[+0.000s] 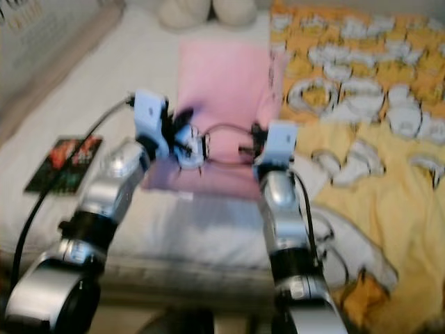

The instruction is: Clean up the room

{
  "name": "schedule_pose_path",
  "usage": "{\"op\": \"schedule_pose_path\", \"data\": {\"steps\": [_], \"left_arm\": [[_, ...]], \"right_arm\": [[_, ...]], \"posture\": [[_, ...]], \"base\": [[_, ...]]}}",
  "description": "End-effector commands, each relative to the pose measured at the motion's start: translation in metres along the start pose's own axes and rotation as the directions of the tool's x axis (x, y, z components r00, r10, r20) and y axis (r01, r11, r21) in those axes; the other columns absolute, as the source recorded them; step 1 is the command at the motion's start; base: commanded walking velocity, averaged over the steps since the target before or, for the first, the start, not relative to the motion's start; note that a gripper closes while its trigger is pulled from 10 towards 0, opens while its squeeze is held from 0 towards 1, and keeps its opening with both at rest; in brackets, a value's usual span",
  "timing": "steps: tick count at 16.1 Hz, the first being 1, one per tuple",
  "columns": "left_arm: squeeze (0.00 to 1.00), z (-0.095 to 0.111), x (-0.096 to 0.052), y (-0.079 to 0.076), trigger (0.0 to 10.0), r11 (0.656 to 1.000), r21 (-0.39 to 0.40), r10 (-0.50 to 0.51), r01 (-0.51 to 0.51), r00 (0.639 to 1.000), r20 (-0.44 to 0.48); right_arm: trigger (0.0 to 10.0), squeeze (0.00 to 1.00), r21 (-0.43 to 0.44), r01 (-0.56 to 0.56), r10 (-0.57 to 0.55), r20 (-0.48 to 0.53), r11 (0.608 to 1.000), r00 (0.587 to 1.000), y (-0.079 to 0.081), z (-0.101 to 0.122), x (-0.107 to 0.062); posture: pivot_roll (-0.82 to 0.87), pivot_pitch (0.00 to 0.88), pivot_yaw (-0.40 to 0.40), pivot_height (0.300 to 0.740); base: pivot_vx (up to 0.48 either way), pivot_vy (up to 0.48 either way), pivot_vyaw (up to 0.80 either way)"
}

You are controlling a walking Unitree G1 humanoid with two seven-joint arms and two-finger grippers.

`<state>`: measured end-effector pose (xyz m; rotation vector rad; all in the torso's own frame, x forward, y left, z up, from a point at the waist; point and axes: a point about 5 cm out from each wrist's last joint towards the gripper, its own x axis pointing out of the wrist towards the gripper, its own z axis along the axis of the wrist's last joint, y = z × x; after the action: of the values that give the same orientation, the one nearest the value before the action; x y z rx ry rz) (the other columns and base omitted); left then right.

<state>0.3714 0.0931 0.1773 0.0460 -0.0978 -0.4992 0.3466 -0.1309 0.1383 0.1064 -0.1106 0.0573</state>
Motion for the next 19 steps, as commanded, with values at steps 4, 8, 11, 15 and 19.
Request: {"op": "schedule_pose_path", "data": {"steps": [4,8,11,15,19], "left_arm": [[0.0,0.01,0.002,0.014,10.0,0.995,0.004,0.096,-0.096,0.995,0.029],[0.0,0.012,0.002,0.017,10.0,0.994,0.003,0.113,-0.113,0.993,0.032],[0.0,0.011,0.002,0.021,10.0,0.988,-0.017,0.154,-0.154,0.988,0.023],[0.0,0.007,0.002,0.023,10.0,0.984,-0.004,0.176,-0.176,0.984,-0.001],[0.0,-0.001,-0.002,0.027,10.0,0.977,-0.022,0.209,-0.21,0.977,-0.032]], "right_arm": [[10.0,0.0,-0.027,0.085,-0.086,-0.02,0.996,0.996,-0.025,-0.005,-0.006],[10.0,0.0,-0.033,0.085,-0.086,-0.027,0.996,0.996,-0.026,-0.007,-0.008],[10.0,0.0,-0.037,0.077,-0.078,-0.029,0.996,0.997,-0.026,-0.007,-0.008],[10.0,0.0,-0.044,0.069,-0.07,-0.038,0.997,0.997,-0.026,-0.009,-0.009],[10.0,0.0,-0.049,0.059,-0.062,-0.052,0.997,0.997,-0.027,-0.012,-0.01]], "posture": [[-0.21,0.0,0.122,0.736],[-0.2,0.0,0.124,0.736],[-0.2,0.0,0.121,0.736],[-0.2,0.0,0.11,0.736],[-0.19,0.0,0.107,0.736]], "base": [[0.0,0.48,0.0],[0.0,0.478,0.0],[0.0,0.48,0.0],[0.0,0.478,0.0],[0.0,0.476,0.0]]}}
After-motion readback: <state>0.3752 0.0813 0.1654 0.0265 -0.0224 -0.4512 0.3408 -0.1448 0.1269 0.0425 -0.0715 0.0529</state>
